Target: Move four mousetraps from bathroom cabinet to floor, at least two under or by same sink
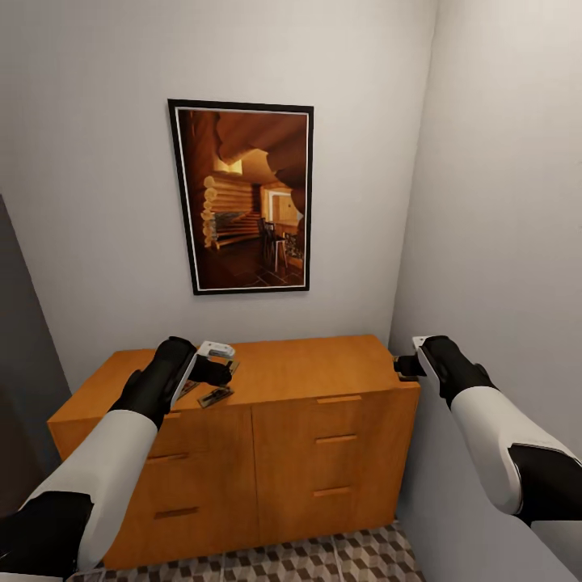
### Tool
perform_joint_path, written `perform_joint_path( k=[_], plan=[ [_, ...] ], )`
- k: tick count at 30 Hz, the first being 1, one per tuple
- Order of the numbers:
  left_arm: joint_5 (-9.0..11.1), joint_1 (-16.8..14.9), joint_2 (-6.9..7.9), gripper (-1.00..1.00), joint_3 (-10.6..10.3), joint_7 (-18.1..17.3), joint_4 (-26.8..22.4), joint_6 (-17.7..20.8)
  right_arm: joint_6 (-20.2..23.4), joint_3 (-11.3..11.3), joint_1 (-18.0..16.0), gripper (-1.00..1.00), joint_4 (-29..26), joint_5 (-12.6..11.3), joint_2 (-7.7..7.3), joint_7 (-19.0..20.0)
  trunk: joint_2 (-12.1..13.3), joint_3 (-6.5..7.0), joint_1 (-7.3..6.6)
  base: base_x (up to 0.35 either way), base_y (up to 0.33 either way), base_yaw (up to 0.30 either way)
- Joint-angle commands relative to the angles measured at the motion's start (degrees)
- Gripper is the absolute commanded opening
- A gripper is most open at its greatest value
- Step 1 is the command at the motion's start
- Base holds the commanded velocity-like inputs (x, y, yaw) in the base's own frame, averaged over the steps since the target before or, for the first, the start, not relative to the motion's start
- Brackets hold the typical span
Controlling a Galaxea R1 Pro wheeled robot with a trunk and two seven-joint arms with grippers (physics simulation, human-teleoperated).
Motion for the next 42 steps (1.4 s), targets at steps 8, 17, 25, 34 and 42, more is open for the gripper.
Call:
perform_joint_path(
  k=[8,17,25,34,42],
  plan=[
    [-0.66,-0.02,0.02,-1.00,-0.13,-0.41,-0.04,0.10,0.19,-0.28,-0.04,-1.00,-0.07,0.07,-0.04,0.36,-0.05,-0.08,0.01,0.000,0.000,0.000],
    [-0.66,-0.04,-0.06,-1.00,-0.13,-0.33,-0.06,0.10,0.21,-0.35,-0.04,-1.00,-0.07,0.07,-0.02,0.25,-0.05,-0.08,0.01,0.000,0.000,0.000],
    [-0.66,-0.02,-0.19,-1.00,-0.06,-0.25,-0.14,0.01,0.11,-0.40,-0.04,-1.00,-0.07,0.07,0.08,0.18,-0.05,-0.08,0.01,0.000,0.000,0.000],
    [-0.59,0.01,-0.25,-1.00,-0.07,-0.23,-0.07,-0.49,-1.99,-0.45,-0.04,-1.00,-0.07,0.07,0.08,0.41,-0.05,-0.08,0.01,-0.139,0.000,0.000],
    [-0.57,-0.02,-0.19,-1.00,-0.05,-0.23,-0.06,-0.52,-2.29,-0.45,-0.04,-1.00,-0.07,0.08,0.05,0.52,-0.05,-0.08,0.01,-0.324,0.000,0.000]
  ],
)
